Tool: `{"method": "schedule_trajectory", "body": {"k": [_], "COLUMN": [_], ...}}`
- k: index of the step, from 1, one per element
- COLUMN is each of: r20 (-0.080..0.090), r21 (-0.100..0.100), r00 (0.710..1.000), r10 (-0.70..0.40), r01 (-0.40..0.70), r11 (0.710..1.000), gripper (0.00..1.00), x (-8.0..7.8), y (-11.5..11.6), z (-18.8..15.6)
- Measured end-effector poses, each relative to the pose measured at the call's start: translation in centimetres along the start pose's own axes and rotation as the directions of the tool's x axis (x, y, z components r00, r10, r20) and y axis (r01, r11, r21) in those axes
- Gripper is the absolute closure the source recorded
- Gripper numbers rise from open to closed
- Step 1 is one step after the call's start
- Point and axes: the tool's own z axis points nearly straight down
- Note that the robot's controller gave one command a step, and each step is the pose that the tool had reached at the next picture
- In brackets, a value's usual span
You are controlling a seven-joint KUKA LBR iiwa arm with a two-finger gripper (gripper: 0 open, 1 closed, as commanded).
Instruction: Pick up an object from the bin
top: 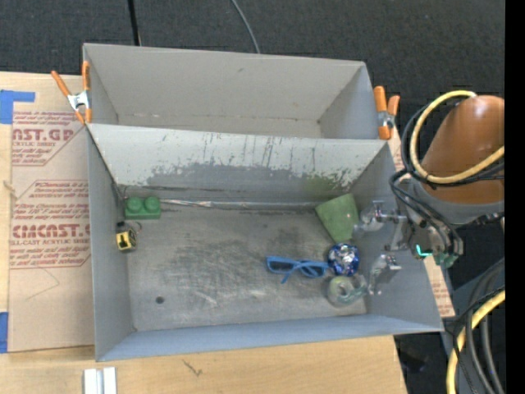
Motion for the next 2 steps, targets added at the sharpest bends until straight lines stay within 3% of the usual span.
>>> {"method": "schedule_trajectory", "body": {"k": [1, 2], "r20": [0.011, 0.009], "r21": [0.003, 0.006], "r00": [0.961, 0.872], "r10": [-0.278, -0.49], "r01": [0.278, 0.49], "r11": [0.961, 0.872], "gripper": [0.0, 0.0], "x": [-0.7, -5.7], "y": [4.4, 1.9], "z": [-3.6, 13.6]}}
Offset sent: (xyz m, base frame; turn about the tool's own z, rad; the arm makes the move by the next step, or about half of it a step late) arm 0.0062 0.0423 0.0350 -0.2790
